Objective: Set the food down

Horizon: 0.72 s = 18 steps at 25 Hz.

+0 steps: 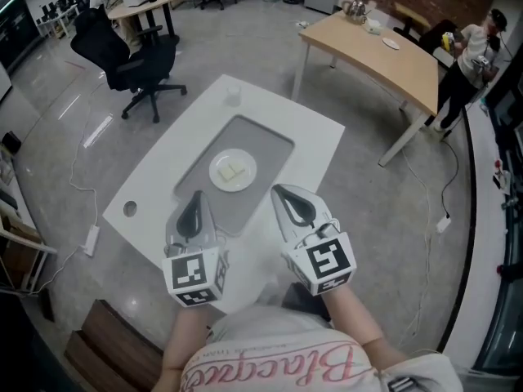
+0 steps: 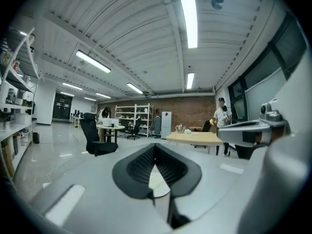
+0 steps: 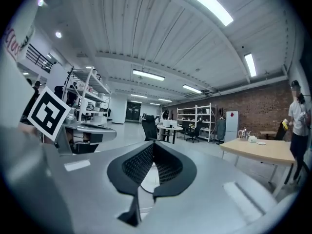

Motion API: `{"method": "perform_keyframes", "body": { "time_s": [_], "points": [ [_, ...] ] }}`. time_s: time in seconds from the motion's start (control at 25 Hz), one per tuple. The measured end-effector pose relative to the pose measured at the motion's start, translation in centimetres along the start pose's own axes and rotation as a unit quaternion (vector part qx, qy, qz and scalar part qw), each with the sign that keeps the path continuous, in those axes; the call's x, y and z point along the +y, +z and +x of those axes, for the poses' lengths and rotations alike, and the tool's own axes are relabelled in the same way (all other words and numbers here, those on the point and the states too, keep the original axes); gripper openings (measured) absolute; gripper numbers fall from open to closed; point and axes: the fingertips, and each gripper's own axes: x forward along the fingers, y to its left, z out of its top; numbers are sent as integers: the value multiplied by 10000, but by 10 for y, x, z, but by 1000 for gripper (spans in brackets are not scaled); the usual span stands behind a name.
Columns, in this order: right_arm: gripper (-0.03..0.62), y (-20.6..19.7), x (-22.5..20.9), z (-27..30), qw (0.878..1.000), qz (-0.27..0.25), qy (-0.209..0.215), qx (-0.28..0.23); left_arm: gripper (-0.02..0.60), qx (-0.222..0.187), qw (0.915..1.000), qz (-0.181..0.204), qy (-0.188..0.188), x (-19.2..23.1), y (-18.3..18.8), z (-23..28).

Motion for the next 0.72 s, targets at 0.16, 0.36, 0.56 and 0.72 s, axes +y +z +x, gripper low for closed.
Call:
{"method": "perform_keyframes", "body": {
  "time_s": [0.16,0.36,0.56,0.72],
  "points": [
    [2,14,18,-20,9995,-160,57,-284,0,-245,9996,25,-121,-1,13,-24],
    [2,6,43,-30,9991,-246,337,-46,0,-372,9991,64,-200,1,20,-48],
    [2,10,59,-40,9986,-219,443,-167,0,-407,9986,151,-286,2,18,-64],
    [2,15,65,-51,9982,-285,460,-245,0,-416,9984,212,-306,-1,17,-76]
  ]
}}
